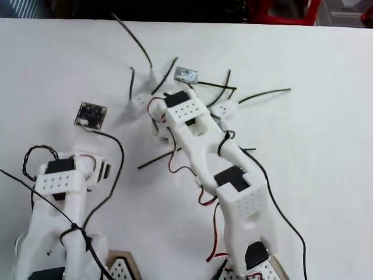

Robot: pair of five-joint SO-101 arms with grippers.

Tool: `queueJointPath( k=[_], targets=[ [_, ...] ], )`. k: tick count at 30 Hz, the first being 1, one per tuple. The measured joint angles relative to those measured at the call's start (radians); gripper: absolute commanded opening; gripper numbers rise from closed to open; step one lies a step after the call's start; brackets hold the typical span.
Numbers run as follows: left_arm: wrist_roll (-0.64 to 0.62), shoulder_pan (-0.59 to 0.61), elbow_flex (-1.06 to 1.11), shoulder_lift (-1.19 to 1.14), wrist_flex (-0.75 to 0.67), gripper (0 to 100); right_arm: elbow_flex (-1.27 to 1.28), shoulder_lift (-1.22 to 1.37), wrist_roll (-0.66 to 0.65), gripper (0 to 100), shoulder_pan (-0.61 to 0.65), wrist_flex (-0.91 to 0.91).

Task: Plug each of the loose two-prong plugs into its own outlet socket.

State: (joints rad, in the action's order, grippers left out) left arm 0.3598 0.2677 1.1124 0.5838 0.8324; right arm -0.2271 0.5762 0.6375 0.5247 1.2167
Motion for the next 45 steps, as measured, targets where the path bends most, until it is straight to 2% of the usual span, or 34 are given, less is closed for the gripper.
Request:
queueJointPath(
  k=[9,16,34,37,41,44,45],
  targets=[
    [0.000,0.000,0.000,0.000,0.000,19,0.000,-0.046,-0.003,13.3,-0.002,0.025],
    [0.000,0.000,0.000,0.000,0.000,19,0.000,-0.057,-0.003,26.2,0.005,0.014],
    [0.000,0.000,0.000,0.000,0.000,19,-0.052,0.052,0.000,26.1,0.021,-0.014],
    [0.000,0.000,0.000,0.000,0.000,19,-0.068,0.066,-0.002,22.0,0.026,0.005],
    [0.000,0.000,0.000,0.000,0.000,19,-0.078,0.068,-0.011,8.9,0.029,0.049],
    [0.000,0.000,0.000,0.000,0.000,19,-0.071,0.046,-0.094,1.4,0.029,0.081],
    [0.000,0.000,0.000,0.000,0.000,19,-0.069,0.037,-0.132,1.8,0.029,0.095]
  ],
)
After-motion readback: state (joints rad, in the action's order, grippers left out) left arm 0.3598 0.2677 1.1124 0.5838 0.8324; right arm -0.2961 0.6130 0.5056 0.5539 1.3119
